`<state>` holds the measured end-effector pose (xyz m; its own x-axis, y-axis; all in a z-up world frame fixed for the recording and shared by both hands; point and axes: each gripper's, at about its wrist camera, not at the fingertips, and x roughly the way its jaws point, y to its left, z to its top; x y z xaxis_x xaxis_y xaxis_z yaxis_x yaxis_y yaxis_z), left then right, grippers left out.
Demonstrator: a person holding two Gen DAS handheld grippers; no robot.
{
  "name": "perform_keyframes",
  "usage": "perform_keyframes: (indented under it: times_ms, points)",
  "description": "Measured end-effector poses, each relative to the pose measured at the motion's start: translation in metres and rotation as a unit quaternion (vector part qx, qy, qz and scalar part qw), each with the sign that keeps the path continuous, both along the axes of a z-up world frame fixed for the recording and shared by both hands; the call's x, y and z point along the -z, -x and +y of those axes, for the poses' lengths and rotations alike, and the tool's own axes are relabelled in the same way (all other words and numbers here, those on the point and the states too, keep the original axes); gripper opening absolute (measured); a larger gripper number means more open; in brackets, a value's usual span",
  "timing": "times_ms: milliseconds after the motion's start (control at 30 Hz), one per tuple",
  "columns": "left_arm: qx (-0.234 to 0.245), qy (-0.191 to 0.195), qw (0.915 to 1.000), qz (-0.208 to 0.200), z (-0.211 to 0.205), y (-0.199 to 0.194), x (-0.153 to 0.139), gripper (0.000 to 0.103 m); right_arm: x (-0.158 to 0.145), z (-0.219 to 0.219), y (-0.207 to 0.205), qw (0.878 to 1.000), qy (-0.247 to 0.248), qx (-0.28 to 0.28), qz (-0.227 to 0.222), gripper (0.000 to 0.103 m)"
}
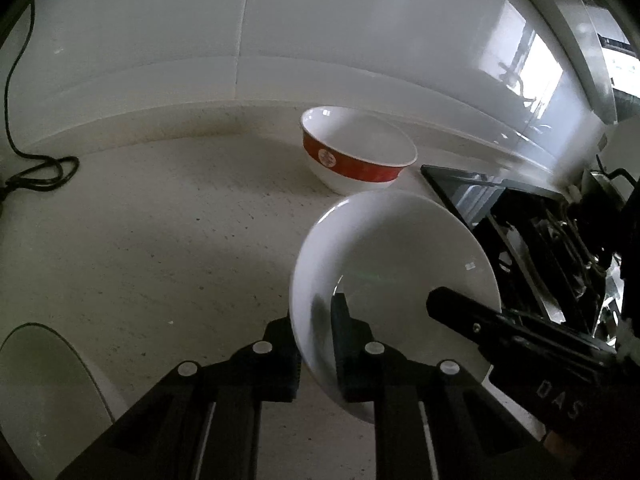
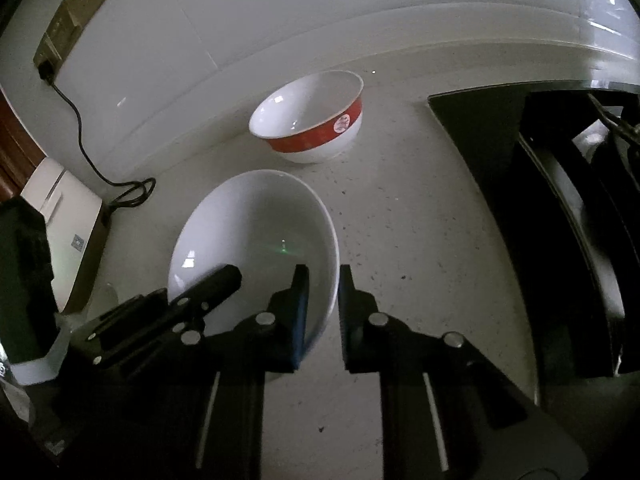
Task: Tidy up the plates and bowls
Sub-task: 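Lift the pinched white bowl with both tools toward the rice cooker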
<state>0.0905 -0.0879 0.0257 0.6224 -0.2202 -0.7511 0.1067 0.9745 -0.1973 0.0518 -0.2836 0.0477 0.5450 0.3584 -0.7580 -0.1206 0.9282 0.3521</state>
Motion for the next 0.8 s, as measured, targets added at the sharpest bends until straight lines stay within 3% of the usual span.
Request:
perform_keyframes:
  times_ms: [267, 400, 800]
  points:
    - [-0.003, -0.020, 0.9995, -0.023, -0.010, 0.004, 0.001, 0.015, 0.004, -0.007, -0.004, 1.000, -0.026, 0.003, 0.010, 0.016]
    - [-0.018, -0.001, 0.9995, -0.025, -0.001, 0.008, -0.002, 0.013, 0.005, -0.006, -0.004, 1.000, -0.026, 0.003, 0.011, 0.015]
    - [-0.077, -0.005, 0.9904, -0.114, 0.030, 0.053, -0.051, 0.011, -0.024, 0.001, 0.013, 0.987, -0.141, -0.054, -0.047, 0.014]
